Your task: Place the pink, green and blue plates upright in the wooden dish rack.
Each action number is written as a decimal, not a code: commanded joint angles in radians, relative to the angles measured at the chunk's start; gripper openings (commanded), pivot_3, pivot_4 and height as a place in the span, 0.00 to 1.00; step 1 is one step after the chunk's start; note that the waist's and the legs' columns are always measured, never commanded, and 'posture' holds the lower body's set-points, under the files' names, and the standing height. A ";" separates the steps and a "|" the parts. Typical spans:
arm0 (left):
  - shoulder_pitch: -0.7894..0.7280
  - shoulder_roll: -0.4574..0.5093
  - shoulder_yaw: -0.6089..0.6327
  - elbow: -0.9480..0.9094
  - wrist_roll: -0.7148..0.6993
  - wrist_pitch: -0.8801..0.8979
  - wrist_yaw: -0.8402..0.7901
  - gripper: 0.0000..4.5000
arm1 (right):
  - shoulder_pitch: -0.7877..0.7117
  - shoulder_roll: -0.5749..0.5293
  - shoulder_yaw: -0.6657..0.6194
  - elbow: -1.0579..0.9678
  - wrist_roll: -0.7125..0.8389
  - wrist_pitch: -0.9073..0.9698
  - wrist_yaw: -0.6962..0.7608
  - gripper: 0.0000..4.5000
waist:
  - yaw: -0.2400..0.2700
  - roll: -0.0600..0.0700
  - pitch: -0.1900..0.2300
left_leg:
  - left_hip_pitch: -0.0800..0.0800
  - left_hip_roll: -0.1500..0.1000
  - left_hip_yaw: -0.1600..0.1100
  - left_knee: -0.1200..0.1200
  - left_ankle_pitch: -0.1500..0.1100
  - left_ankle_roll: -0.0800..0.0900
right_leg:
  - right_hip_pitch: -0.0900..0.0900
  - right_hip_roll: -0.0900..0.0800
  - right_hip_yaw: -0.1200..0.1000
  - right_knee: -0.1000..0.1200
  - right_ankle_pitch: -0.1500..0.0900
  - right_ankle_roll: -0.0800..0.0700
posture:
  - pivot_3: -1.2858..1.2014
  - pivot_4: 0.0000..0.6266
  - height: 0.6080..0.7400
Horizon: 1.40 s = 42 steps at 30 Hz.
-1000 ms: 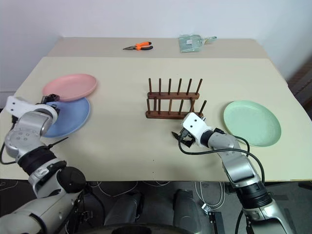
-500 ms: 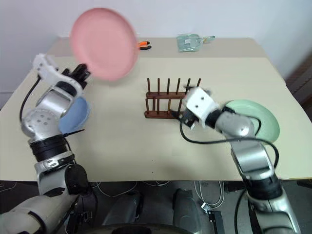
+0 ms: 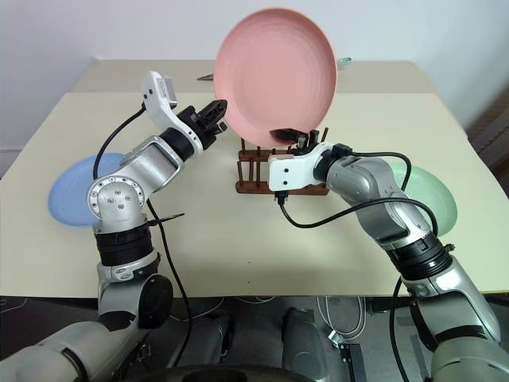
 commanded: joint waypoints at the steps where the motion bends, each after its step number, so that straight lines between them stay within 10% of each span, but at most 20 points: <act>1: -0.019 -0.007 0.032 -0.053 -0.080 -0.008 -0.006 0.06 | 0.021 -0.013 -0.039 -0.014 -0.057 -0.017 -0.037 0.11 | 0.001 0.000 0.000 | 0.000 0.000 0.000 0.000 0.000 0.000 | 0.000 0.000 0.000 0.000 0.000 0.000 | 0.52 0.24 1.00; 9: -0.057 0.011 0.120 -0.016 -0.148 -0.130 0.001 0.88 | 0.053 0.013 -0.131 -0.030 -0.055 -0.017 -0.111 0.00 | 0.003 -0.001 0.001 | 0.000 0.000 0.000 0.000 0.000 0.000 | 0.000 0.000 0.000 -0.001 0.000 0.000 | 0.52 0.24 1.00; 16: 0.167 0.357 -0.190 -0.041 0.231 -0.321 -0.359 0.88 | 0.042 0.315 -0.541 -0.282 0.776 0.571 -0.043 0.00 | -0.014 0.001 0.001 | 0.001 0.001 0.000 -0.003 0.000 0.000 | 0.000 0.002 0.002 -0.001 0.000 -0.001 | 0.52 0.24 1.00; 21: 0.401 0.569 -0.353 -0.050 0.366 -0.485 -0.700 0.88 | -0.039 0.418 -0.832 -0.287 1.520 0.896 -0.318 0.00 | -0.020 0.005 0.004 | 0.001 0.002 -0.001 -0.007 0.000 0.000 | -0.001 0.002 0.003 -0.004 0.000 -0.008 | 0.52 0.24 1.00; 38: 0.526 0.610 -0.341 -0.154 0.307 -0.434 -0.933 0.88 | 0.075 0.355 -0.795 -0.160 1.842 0.930 -0.574 0.00 | -0.023 0.008 0.003 | 0.001 0.003 0.003 -0.012 0.001 0.001 | -0.005 0.001 0.003 -0.004 0.000 -0.008 | 0.52 0.24 1.00; 42: 0.523 0.601 -0.356 -0.176 0.307 -0.417 -0.937 0.89 | 0.063 0.328 -0.769 -0.117 1.799 0.917 -0.553 0.32 | -0.023 0.009 0.004 | 0.001 0.003 0.003 -0.012 0.001 0.001 | -0.005 0.001 0.003 -0.004 0.000 -0.008 | 0.52 0.24 1.00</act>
